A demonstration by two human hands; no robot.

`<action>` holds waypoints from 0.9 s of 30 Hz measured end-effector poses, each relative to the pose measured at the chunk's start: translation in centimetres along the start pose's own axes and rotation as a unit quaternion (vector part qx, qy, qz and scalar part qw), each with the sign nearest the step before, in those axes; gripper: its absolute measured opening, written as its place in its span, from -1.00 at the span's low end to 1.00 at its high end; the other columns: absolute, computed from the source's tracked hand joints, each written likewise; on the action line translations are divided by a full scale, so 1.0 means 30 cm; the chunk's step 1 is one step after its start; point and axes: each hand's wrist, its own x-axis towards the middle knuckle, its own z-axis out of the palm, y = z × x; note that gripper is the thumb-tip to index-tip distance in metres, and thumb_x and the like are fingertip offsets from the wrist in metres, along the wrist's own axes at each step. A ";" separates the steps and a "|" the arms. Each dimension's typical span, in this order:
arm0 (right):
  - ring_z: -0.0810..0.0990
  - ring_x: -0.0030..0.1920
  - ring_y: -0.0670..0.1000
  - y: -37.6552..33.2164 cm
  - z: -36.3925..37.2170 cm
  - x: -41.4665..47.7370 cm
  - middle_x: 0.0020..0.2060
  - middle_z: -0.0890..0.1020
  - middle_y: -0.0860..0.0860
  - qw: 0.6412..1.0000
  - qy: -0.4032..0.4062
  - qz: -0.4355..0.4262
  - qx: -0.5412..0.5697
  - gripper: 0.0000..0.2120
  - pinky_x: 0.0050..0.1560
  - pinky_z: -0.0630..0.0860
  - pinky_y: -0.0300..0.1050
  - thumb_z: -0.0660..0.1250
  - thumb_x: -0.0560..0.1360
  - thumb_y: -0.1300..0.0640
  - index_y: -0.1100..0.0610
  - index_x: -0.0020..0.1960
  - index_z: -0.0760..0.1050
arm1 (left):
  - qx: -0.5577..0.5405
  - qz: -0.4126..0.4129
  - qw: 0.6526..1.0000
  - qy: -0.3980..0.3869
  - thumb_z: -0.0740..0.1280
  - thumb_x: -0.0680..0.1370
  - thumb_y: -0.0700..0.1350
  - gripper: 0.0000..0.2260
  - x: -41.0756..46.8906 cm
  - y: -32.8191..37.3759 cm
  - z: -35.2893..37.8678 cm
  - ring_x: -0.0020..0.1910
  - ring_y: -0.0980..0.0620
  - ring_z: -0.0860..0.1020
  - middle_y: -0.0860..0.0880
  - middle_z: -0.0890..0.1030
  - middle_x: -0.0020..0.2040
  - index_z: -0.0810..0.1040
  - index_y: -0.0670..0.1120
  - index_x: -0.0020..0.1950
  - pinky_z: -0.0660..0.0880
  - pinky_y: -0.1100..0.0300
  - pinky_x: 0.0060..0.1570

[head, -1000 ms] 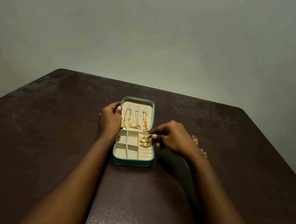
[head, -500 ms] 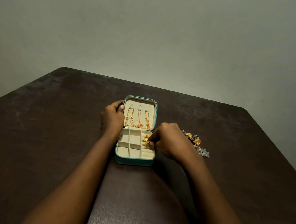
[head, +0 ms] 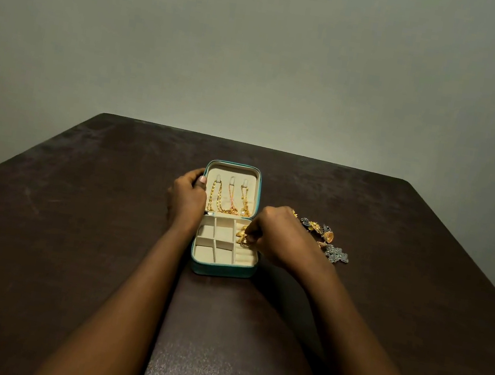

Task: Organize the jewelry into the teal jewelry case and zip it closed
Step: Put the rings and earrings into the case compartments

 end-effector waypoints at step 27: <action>0.57 0.09 -0.03 -0.015 -0.020 -0.055 0.09 0.65 0.08 1.000 -0.011 -0.014 0.019 -0.74 0.14 0.54 -0.10 0.34 0.49 0.18 0.15 0.17 0.57 | -0.012 -0.006 1.000 -0.004 0.19 0.61 -0.14 -0.74 0.003 0.005 0.000 0.11 -0.06 0.58 -0.10 0.63 0.14 0.55 -0.06 0.26 0.54 -0.03 0.09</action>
